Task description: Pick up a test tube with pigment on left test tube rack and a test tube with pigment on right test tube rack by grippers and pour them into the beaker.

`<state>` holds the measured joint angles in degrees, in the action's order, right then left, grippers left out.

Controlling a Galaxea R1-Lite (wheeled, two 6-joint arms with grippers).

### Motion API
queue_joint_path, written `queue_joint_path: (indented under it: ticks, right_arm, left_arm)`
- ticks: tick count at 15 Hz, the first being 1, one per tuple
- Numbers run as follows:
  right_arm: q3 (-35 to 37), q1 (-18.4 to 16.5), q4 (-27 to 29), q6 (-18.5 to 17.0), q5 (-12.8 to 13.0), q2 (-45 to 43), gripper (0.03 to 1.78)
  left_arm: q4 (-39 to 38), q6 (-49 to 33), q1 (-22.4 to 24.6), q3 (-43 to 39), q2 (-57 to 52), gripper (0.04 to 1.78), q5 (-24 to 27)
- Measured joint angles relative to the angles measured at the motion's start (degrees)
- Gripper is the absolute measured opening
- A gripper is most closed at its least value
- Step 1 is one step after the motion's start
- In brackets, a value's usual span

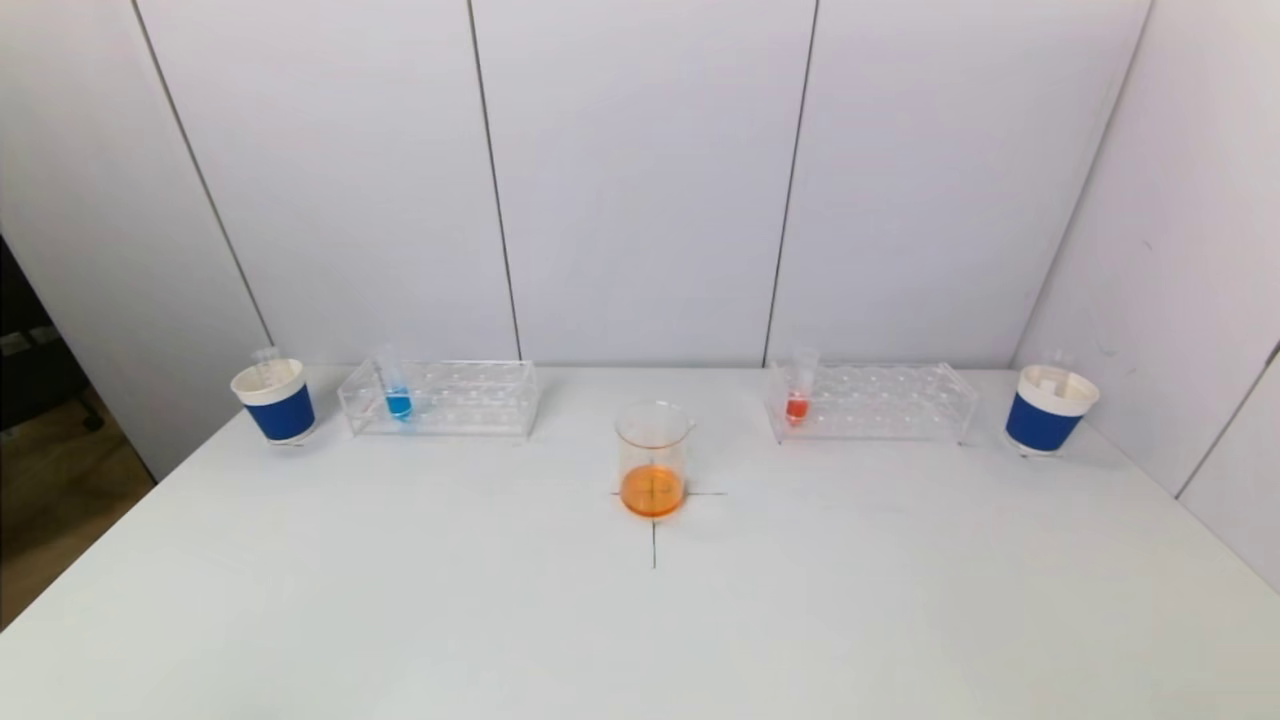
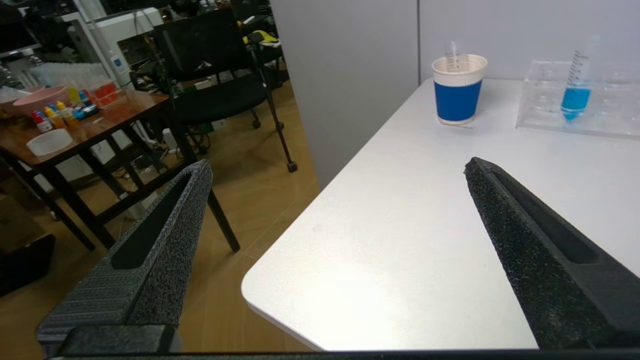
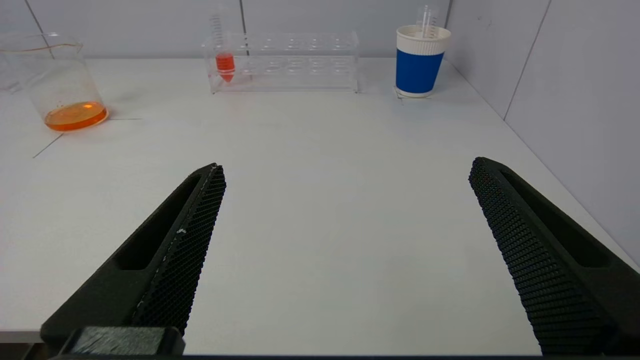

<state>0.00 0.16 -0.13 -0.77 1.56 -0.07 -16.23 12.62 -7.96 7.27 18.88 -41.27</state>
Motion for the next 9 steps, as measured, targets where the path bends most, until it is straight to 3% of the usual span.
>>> queue_joint_path:
  ticks: [5,9]
  right_arm:
    - [0.0,0.0,0.0,-0.02,0.01,0.0,1.77]
    - [0.0,0.0,0.02,-0.02,0.0,0.0,1.77]
  left_arm:
    - [0.29,0.59,4.44,-3.69,-3.69,1.76,0.21]
    - [6.67,2.23,7.02,-4.82,-10.79,1.76,7.03]
